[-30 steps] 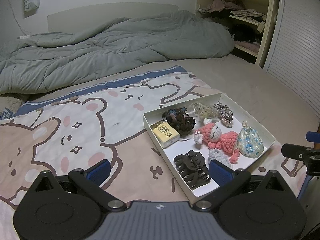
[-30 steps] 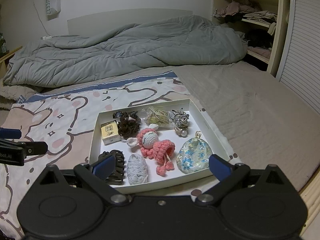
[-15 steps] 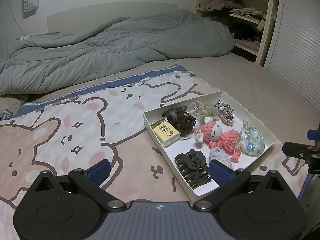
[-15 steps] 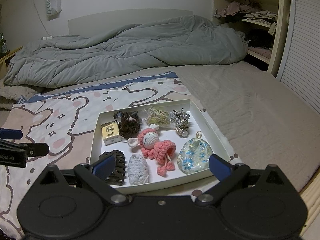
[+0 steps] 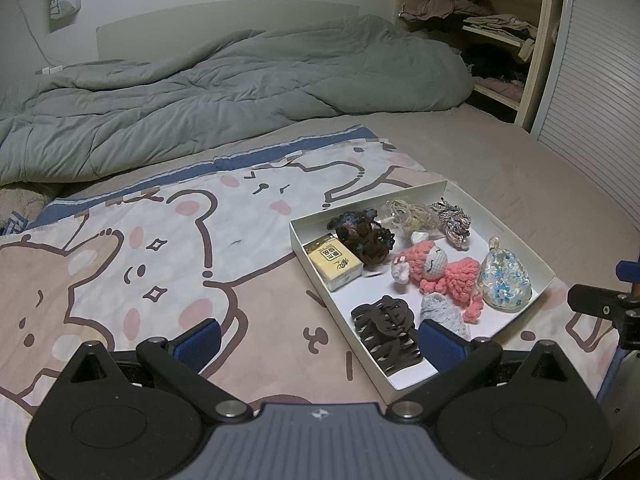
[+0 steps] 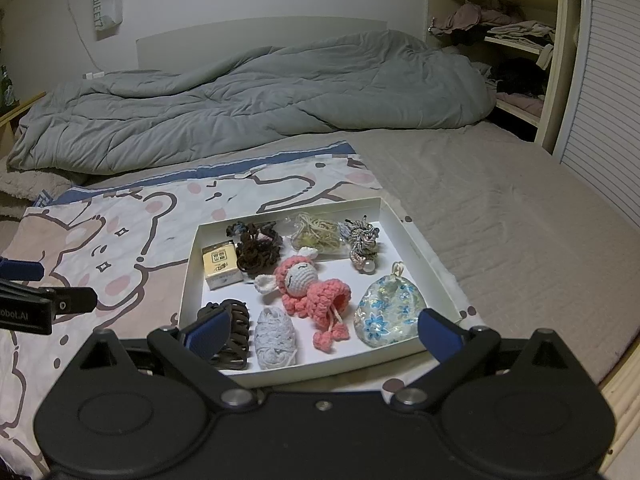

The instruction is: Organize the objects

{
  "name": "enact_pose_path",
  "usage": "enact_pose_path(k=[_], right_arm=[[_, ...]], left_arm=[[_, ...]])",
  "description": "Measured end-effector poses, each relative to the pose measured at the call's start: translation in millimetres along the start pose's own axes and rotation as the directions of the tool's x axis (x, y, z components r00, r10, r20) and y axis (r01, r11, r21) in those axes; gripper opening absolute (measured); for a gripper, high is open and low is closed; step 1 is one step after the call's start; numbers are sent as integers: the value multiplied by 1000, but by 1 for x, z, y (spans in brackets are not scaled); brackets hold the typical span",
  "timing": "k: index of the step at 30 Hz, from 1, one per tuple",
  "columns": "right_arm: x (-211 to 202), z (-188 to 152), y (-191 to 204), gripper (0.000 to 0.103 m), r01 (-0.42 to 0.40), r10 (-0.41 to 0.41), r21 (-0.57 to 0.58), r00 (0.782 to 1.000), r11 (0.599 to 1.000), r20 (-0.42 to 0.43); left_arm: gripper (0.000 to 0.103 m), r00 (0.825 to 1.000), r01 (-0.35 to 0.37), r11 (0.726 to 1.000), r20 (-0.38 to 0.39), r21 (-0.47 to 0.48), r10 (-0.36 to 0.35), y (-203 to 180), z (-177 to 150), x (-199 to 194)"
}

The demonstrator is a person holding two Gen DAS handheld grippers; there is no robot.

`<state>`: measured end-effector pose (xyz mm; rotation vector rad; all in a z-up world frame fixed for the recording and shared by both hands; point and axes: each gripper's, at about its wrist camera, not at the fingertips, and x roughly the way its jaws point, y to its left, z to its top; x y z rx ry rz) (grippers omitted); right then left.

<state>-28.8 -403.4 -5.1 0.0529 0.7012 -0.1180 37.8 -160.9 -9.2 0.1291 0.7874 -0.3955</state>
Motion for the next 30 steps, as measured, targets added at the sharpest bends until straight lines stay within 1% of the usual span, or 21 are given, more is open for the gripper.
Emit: enact_pose_path(k=[30], right_arm=[[2,-2,1,101,-6,6,-7,1000,1000,-5]], left_arm=[[103,1000,-7,1000,-10,6,7,-1,-1,1]])
